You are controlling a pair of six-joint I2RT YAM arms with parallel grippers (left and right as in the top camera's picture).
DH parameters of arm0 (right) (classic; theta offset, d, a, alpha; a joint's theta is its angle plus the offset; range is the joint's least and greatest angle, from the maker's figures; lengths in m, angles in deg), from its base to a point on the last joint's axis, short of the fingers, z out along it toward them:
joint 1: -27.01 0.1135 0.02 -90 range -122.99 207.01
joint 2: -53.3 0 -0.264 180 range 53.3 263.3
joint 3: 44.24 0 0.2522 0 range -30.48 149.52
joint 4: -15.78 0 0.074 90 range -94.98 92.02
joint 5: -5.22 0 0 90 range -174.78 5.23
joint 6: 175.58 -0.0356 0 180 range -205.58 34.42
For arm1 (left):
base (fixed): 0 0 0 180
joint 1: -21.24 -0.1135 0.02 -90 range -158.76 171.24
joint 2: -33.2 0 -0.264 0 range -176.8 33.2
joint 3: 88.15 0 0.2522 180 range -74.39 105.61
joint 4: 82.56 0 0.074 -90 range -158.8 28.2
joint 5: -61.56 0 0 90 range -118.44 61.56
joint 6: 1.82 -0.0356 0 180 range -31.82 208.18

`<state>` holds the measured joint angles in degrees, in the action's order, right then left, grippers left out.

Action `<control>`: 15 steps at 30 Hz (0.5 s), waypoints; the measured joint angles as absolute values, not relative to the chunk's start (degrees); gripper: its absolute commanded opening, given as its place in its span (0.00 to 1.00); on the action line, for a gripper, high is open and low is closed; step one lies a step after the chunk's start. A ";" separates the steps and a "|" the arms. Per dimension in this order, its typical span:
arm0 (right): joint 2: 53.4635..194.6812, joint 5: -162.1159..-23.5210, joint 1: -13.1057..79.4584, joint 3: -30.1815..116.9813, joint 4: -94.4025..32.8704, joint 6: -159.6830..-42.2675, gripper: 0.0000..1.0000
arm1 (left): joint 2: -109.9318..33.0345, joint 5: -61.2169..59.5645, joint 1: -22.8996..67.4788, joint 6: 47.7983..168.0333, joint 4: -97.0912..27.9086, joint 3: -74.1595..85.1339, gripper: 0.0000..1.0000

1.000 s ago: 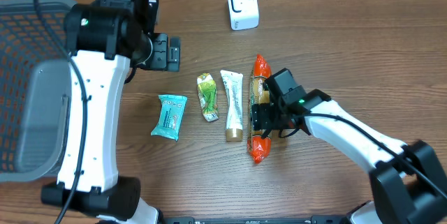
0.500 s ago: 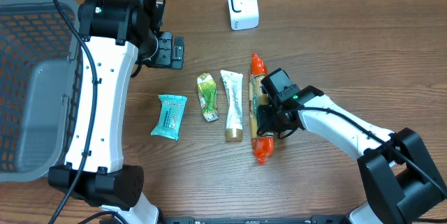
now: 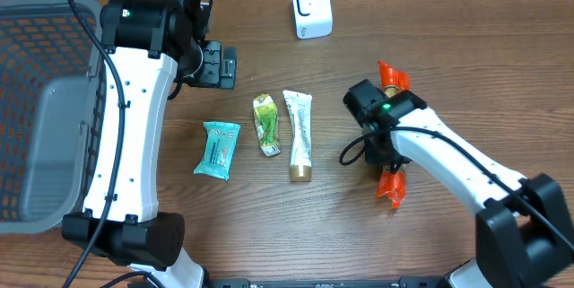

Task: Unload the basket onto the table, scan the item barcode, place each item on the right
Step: 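Move right gripper over the pasta bag and close on it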

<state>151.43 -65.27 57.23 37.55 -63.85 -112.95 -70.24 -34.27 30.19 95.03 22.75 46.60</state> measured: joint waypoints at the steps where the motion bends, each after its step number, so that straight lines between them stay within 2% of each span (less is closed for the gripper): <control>1: 152.34 -64.57 57.65 37.79 -63.69 -113.02 0.04 | -70.24 -34.27 30.19 95.03 22.77 46.60 1.00; 2: 153.83 -63.80 58.17 38.06 -63.08 -113.06 0.22 | -70.24 -34.27 30.19 95.03 22.75 46.60 1.00; 5: 159.71 -62.91 60.42 38.21 -60.81 -113.35 0.54 | -70.24 -34.27 30.19 95.03 22.75 46.60 1.00; 6: 160.54 -62.82 61.36 38.21 -60.63 -113.30 0.60 | -70.24 -34.27 30.19 95.03 22.75 46.60 1.00; 8: 160.82 -63.34 63.24 38.23 -59.85 -113.61 0.66 | -70.24 -34.27 30.19 95.03 22.75 46.60 1.00; 15: 160.82 -72.26 67.72 41.51 -59.78 -113.63 0.68 | -70.24 -34.27 30.19 95.03 22.75 46.60 1.00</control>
<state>160.82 -72.26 67.72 41.51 -59.78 -113.63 -70.24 -34.27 30.19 95.03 22.75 46.60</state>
